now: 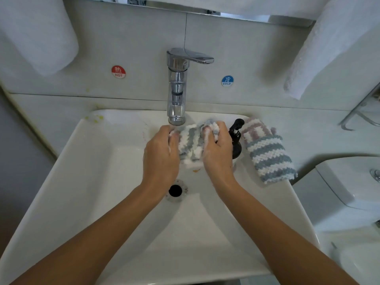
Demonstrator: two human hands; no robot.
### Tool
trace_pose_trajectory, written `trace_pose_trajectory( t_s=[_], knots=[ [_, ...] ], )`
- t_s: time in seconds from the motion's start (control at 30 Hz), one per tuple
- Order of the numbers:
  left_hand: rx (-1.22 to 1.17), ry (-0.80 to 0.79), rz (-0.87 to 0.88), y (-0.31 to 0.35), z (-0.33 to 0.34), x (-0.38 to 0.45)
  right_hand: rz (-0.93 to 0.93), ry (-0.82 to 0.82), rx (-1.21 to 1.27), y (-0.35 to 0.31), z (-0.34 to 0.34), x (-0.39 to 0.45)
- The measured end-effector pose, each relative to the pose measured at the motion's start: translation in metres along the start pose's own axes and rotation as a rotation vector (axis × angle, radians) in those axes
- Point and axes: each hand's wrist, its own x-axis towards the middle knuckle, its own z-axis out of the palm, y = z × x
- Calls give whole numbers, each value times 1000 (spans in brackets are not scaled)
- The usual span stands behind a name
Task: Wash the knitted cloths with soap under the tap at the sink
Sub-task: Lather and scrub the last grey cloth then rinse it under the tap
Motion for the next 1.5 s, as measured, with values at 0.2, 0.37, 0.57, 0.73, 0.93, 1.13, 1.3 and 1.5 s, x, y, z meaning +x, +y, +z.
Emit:
trace_pose_trajectory(
  t_s=[0.2, 0.37, 0.57, 0.73, 0.93, 1.13, 1.3, 1.5],
  knots=[
    [-56, -3, 57, 11, 11, -14, 19, 15, 105, 3, 20, -3],
    [-181, 115, -117, 15, 17, -7, 71, -33, 146, 9, 31, -19],
    [-247, 44, -208, 10, 20, -15, 152, -21, 134, 9, 32, -4],
    [-269, 95, -235, 13, 20, -2, 245, -78, 165, 5, 29, -20],
    [-288, 106, -193, 16, 23, -24, 241, -97, 127, 11, 31, -1],
    [-301, 157, -269, 12, 25, -3, 309, -89, 193, 12, 30, -23],
    [-330, 135, -229, 16, 23, -22, 142, -38, 171, 0, 30, -10],
    [-315, 127, -163, 19, 26, -18, 140, -51, 150, 9, 24, -14]
  ],
)
